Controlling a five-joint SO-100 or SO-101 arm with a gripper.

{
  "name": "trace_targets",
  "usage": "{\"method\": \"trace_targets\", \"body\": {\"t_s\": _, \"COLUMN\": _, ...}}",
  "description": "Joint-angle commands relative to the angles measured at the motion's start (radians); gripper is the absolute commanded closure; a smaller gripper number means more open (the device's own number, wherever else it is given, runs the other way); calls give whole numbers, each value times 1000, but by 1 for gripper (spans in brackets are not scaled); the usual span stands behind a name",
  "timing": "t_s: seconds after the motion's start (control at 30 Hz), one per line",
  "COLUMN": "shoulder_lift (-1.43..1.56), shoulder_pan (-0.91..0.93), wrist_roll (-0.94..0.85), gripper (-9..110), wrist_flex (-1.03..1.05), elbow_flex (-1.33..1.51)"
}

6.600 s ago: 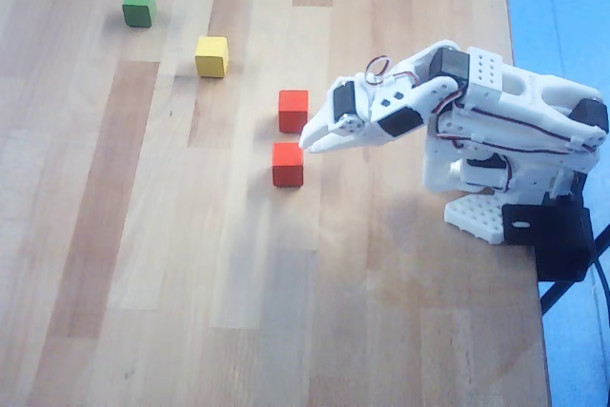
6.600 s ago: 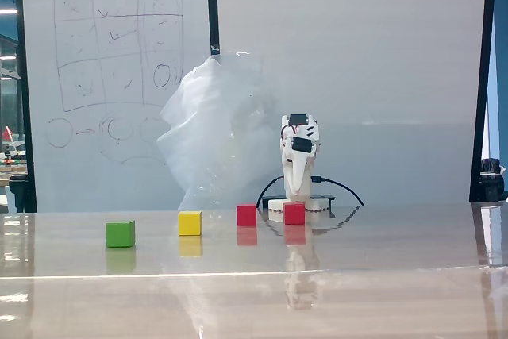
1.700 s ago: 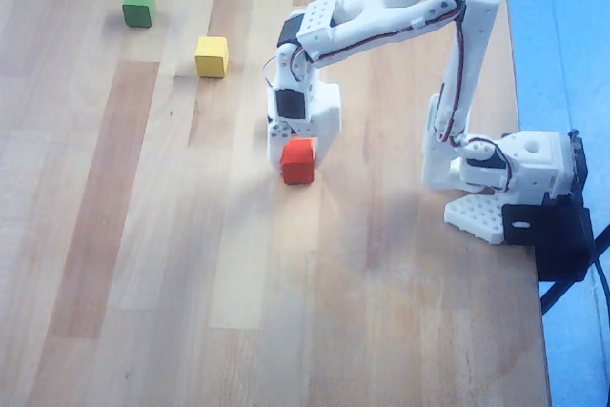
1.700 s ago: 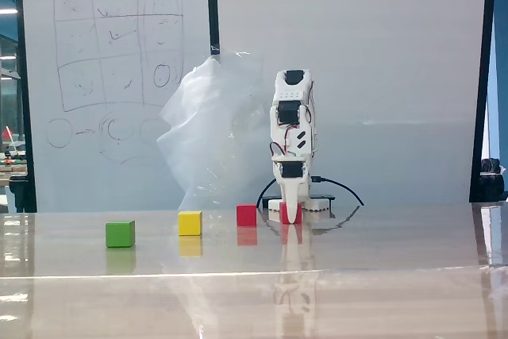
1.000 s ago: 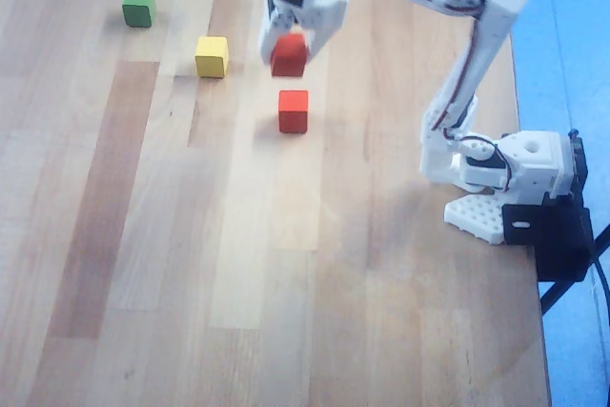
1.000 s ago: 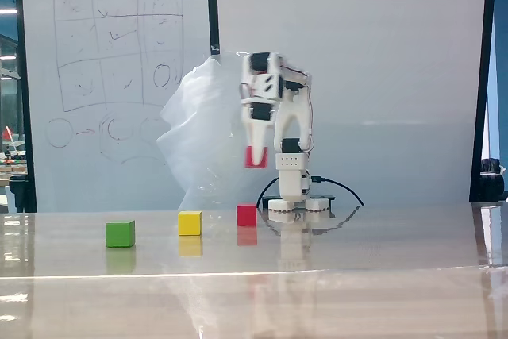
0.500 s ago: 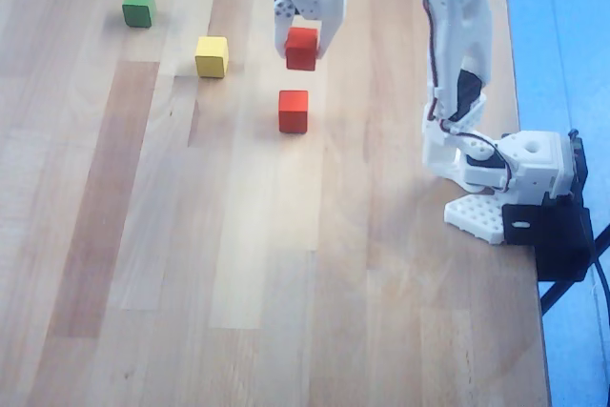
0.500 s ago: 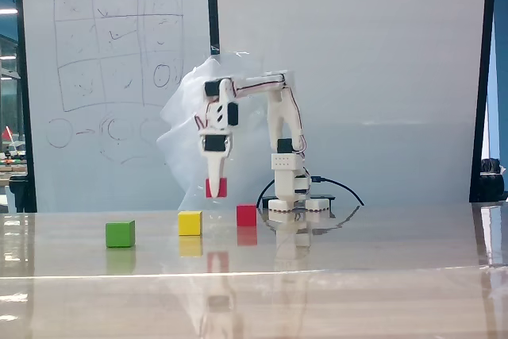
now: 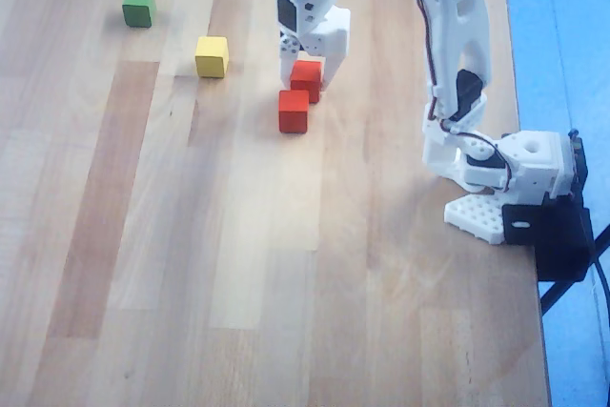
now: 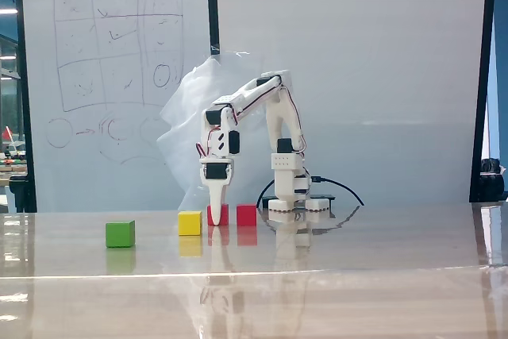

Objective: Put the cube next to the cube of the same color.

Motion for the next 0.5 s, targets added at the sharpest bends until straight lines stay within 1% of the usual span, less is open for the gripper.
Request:
{"method": "trace_targets", "body": {"t_s": 0.0, "shoulder_lift": 26, "shoulder_pan": -18, "wrist_roll": -3, "gripper": 101, "wrist_flex": -46, "elbow_flex": -12}}
{"method": "trace_targets", "body": {"t_s": 0.13, "shoulder_lift": 25, "shoulder_pan": -48, "wrist_roll": -5, "gripper": 101, "wrist_flex": -44, "elbow_flex": -12}}
{"method": "trace_targets", "body": {"t_s": 0.2, "shoulder_lift": 31, "shoulder_pan": -60, "wrist_roll": -5, "gripper": 98, "wrist_flex": -41, "elbow_flex": -14}}
{"method": "trace_targets", "body": {"t_s": 0.33, "shoulder_lift": 43, "shoulder_pan": -63, "wrist_roll": -6, "gripper": 84, "wrist_flex": -38, "elbow_flex": -20}}
{"method": "trace_targets", "body": {"t_s": 0.47, "shoulder_lift": 72, "shoulder_pan": -69, "wrist_roll": -6, "gripper": 72, "wrist_flex": 18, "elbow_flex": -38}}
